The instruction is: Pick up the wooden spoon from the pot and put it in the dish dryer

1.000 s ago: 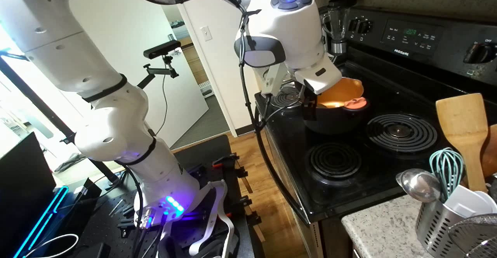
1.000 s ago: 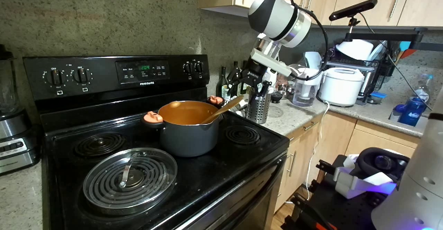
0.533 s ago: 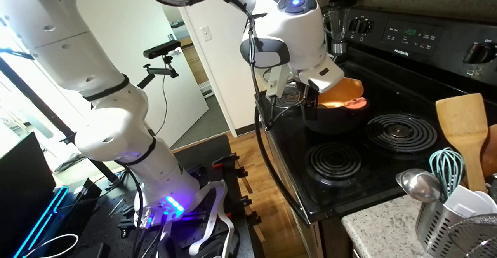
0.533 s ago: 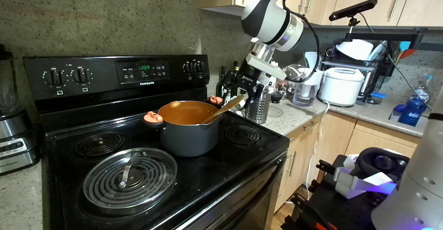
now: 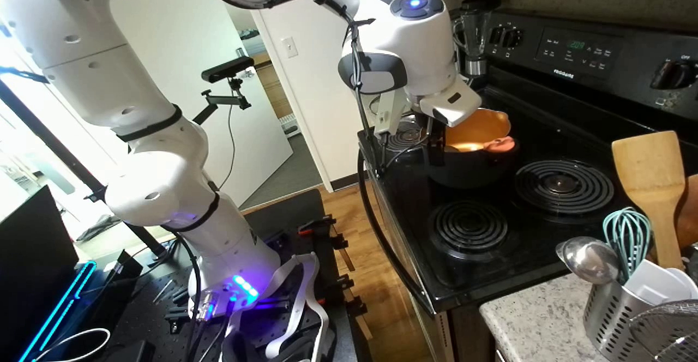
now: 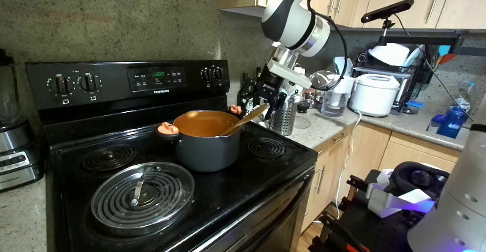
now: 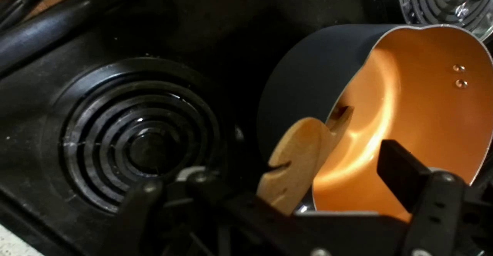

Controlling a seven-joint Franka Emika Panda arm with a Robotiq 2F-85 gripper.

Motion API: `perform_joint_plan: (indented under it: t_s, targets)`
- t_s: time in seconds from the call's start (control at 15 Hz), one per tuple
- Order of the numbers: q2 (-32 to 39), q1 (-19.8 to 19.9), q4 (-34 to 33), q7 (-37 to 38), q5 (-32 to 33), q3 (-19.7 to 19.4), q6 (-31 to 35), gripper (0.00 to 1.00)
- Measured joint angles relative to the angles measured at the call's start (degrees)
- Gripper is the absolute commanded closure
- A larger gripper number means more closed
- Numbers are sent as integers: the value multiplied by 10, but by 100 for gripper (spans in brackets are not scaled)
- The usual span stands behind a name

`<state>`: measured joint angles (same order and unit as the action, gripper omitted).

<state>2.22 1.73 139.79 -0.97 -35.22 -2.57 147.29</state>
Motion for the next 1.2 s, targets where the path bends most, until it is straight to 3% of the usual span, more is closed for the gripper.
perform_joint_plan:
  t_s: [0.6, 0.67, 0.73, 1.2]
  targets:
    - [1, 0, -11, 0, -15, 1, 1, 0]
    - [1, 0, -13, 0, -19, 1, 1, 10]
    - [1, 0, -14, 0, -23, 1, 2, 26]
    - [16, 0, -18, 0, -41, 1, 13, 80]
